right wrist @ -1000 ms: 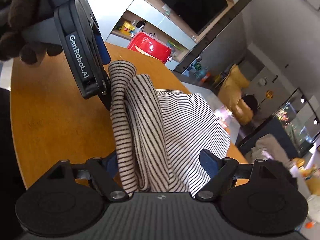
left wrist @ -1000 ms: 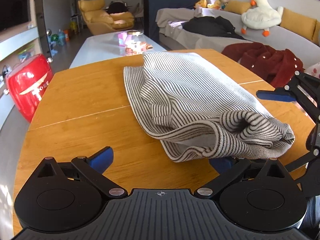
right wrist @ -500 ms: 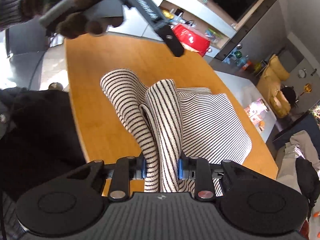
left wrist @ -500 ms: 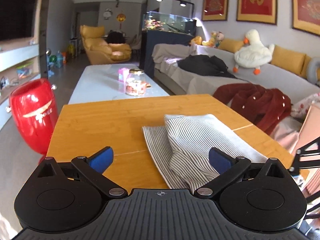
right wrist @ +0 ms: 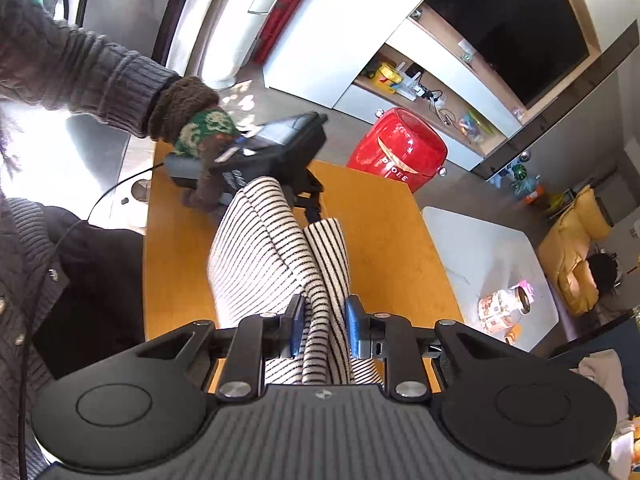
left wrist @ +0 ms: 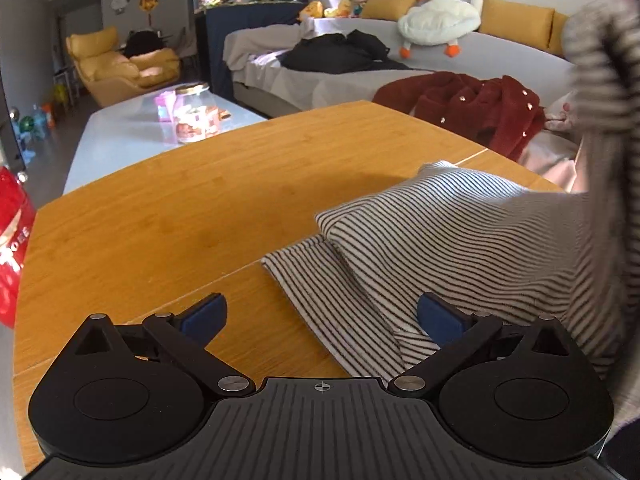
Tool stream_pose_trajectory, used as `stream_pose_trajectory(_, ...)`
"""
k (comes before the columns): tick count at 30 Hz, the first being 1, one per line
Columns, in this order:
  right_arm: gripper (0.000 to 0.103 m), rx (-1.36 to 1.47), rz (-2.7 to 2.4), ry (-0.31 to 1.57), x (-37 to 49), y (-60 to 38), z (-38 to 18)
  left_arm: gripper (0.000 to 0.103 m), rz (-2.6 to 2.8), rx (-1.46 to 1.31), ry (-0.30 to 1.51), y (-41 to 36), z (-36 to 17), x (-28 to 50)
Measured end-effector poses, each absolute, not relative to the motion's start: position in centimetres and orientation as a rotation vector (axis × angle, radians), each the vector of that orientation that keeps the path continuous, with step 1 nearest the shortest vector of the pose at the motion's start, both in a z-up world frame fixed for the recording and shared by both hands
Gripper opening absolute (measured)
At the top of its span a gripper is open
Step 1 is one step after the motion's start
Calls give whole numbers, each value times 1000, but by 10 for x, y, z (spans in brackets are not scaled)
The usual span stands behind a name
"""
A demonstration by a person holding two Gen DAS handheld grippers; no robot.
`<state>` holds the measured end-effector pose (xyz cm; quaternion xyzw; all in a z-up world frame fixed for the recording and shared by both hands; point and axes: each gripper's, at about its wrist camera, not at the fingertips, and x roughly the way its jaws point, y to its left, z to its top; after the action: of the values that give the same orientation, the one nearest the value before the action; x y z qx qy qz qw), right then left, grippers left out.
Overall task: Fold clothes
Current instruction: 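Fold the held hem over toward the collar with the right gripper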
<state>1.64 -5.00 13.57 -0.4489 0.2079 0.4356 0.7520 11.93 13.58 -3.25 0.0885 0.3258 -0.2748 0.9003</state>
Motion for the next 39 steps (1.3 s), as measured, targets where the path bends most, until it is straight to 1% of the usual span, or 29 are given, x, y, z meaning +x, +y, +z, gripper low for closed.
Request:
stream_pose_trajectory(1, 1, -954, 943, 458, 37, -49, 125, 103, -571, 156, 675, 142, -33, 121)
stream_pose_trajectory(5, 1, -843, 888, 538, 113, -51, 79, 103, -508, 53, 674, 173, -19, 116)
stream_pose_trajectory(8, 2, -763, 855, 605, 144, -61, 46, 103, -492, 10, 646, 187, 0, 101)
stream_pose_trajectory(13, 2, -728, 814, 591, 148, -66, 10, 103, -460, -25, 592, 190, 35, 81)
stream_pose_trajectory(17, 2, -691, 788, 581, 148, -74, -5, 103, -641, -130, 578, 184, 57, 61)
stream_pose_trajectory(20, 2, -652, 780, 587, 150, -80, -4, 103, -752, -169, 660, 157, 45, 60)
stream_pose_trajectory(24, 3, -632, 760, 565, 145, -87, 10, 103, -683, 7, 771, 106, 3, 64)
stream_pose_trajectory(26, 9, -603, 742, 529, 136, -97, 31, 103, -656, 37, 767, 100, -8, 69)
stream_pose_trajectory(27, 19, -566, 731, 516, 131, -107, 43, 103, -653, 25, 764, 101, -9, 72)
stream_pose_trajectory(28, 35, -519, 722, 508, 125, -118, 56, 103, -646, 11, 763, 103, -10, 74)
stream_pose_trajectory(29, 49, -472, 712, 499, 119, -129, 69, 103, -639, -2, 762, 105, -12, 76)
stream_pose_trajectory(30, 65, -420, 709, 500, 112, -140, 79, 103, -631, -15, 761, 107, -13, 78)
stream_pose_trajectory(31, 76, -365, 710, 509, 104, -152, 84, 103, -625, -28, 761, 109, -14, 81)
stream_pose_trajectory(33, 82, -257, 712, 531, 88, -175, 90, 103, -626, -53, 770, 110, -17, 82)
stream_pose_trajectory(35, 83, -161, 707, 567, 72, -191, 82, 103, -628, -71, 774, 111, -20, 82)
stream_pose_trajectory(39, 84, -24, 685, 677, 58, -201, 39, 103, -633, -97, 775, 111, -21, 83)
